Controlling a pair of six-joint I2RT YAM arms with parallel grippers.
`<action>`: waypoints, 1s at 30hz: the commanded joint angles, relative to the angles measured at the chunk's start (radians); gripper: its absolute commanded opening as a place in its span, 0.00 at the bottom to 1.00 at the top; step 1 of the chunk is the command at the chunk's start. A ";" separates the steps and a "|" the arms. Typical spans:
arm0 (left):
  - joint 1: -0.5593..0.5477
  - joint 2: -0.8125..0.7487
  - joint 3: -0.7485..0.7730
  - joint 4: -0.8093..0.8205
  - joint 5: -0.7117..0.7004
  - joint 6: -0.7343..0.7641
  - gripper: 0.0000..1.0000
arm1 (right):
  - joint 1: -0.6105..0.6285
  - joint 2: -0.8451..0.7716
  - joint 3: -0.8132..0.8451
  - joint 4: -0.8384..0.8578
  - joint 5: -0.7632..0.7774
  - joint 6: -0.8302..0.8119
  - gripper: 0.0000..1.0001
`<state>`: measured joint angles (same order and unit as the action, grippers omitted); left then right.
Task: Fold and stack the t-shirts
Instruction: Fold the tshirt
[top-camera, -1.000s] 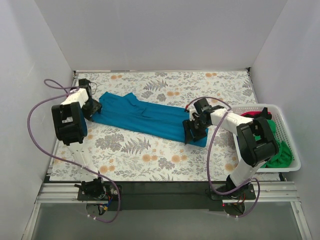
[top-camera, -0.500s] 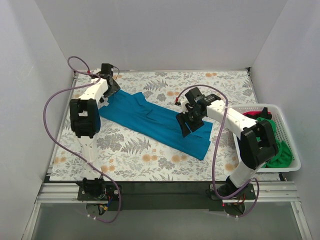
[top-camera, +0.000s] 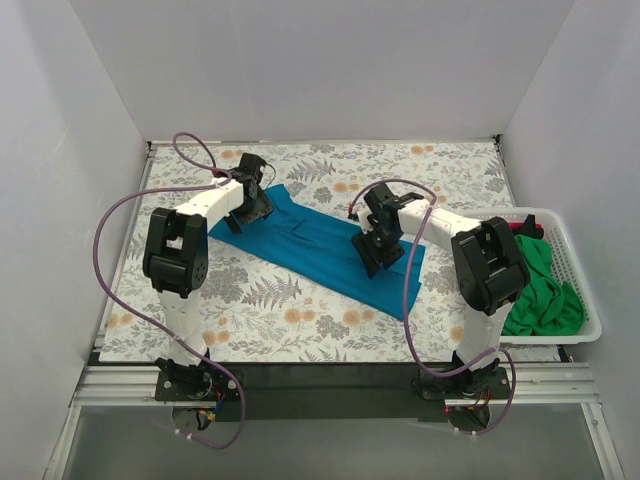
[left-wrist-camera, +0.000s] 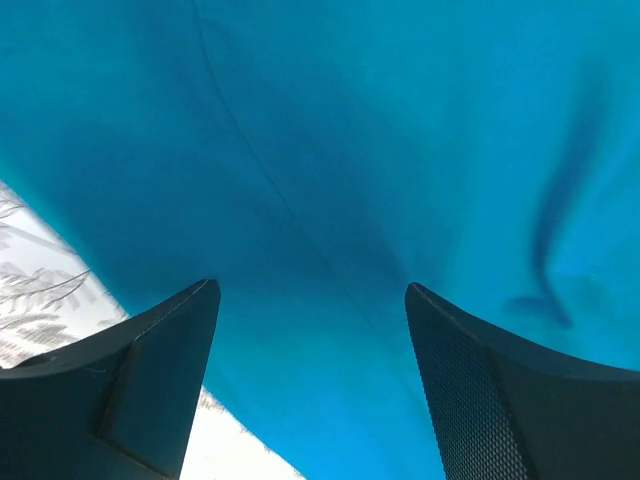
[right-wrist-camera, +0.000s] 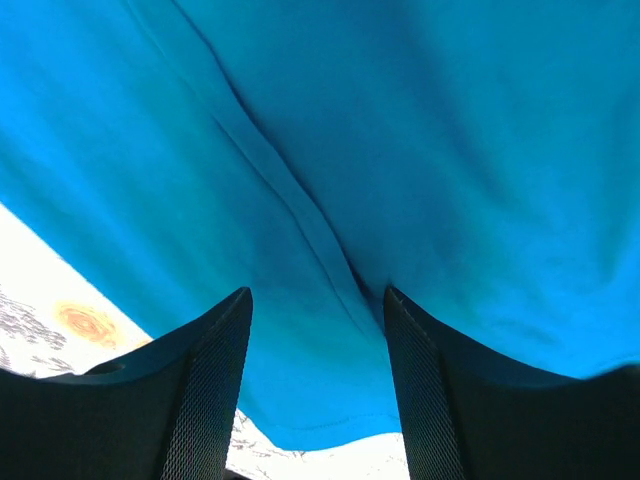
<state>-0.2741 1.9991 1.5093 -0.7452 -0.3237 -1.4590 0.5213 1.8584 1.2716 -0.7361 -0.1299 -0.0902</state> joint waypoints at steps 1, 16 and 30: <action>0.000 0.045 0.006 0.004 0.035 -0.018 0.74 | 0.002 -0.004 -0.064 0.047 -0.033 0.000 0.61; -0.002 0.495 0.504 0.006 0.066 0.216 0.78 | 0.341 0.011 -0.166 0.006 -0.390 0.049 0.63; -0.146 0.598 0.631 0.221 0.267 0.322 0.84 | 0.462 0.177 0.124 0.009 -0.499 0.040 0.65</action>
<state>-0.3908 2.5092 2.1574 -0.5587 -0.2092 -1.1290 0.9707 2.0445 1.4036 -0.6865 -0.6552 -0.0418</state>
